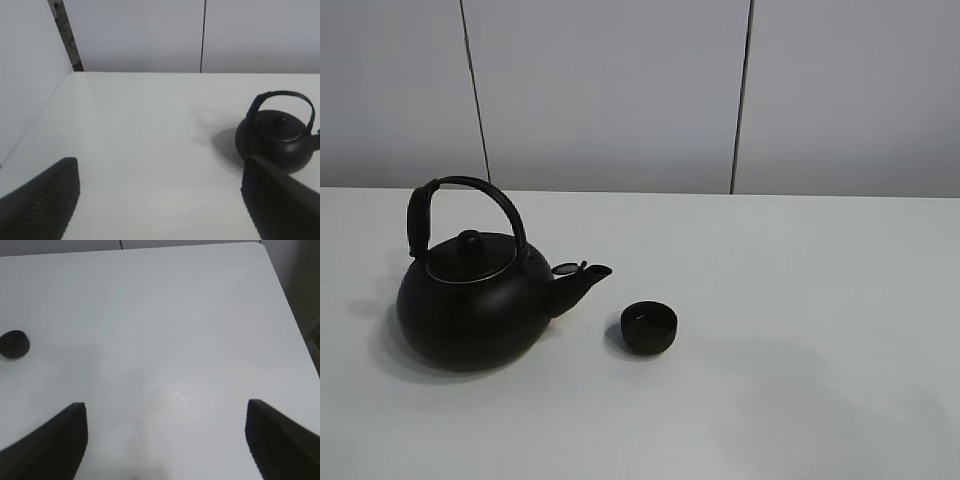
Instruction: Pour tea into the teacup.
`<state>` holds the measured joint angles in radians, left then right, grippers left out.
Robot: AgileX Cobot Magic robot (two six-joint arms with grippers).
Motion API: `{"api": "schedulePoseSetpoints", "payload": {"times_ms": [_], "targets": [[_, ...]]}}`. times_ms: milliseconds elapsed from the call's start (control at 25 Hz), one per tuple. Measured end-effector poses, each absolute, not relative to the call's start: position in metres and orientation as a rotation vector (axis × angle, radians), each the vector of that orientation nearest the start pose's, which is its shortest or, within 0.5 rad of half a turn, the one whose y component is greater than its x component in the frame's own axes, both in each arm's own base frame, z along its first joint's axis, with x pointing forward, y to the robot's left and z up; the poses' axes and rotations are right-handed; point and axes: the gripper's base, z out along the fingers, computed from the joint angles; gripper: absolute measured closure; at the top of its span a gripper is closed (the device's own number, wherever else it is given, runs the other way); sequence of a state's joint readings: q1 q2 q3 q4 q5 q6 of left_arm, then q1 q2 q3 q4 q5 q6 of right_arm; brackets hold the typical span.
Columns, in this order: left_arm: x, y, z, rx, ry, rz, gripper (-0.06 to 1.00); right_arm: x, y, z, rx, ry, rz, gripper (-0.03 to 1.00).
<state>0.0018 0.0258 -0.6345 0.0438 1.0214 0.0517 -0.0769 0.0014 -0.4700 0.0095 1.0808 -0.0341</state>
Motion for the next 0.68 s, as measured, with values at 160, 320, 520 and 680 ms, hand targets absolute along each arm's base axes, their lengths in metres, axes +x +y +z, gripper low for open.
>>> {"api": "schedulePoseSetpoints", "payload": {"times_ms": [160, 320, 520, 680], "targets": [[-0.024, 0.004, 0.296, -0.036, 2.024, 0.035, 0.31, -0.002, 0.001, 0.267, 0.044, 2.096, -0.056, 0.38], [-0.017, 0.006, 0.276, -0.095, 2.117, 0.044, 0.31, -0.002, 0.001, 0.267, 0.044, 2.096, -0.056, 0.38], [-0.010, 0.009, 0.267, -0.098, 2.118, 0.081, 0.31, -0.002, 0.001, 0.267, 0.044, 2.096, -0.056, 0.38], [-0.009, 0.008, 0.266, -0.096, 2.116, 0.077, 0.31, -0.002, 0.001, 0.267, 0.044, 2.096, -0.056, 0.38]]}}
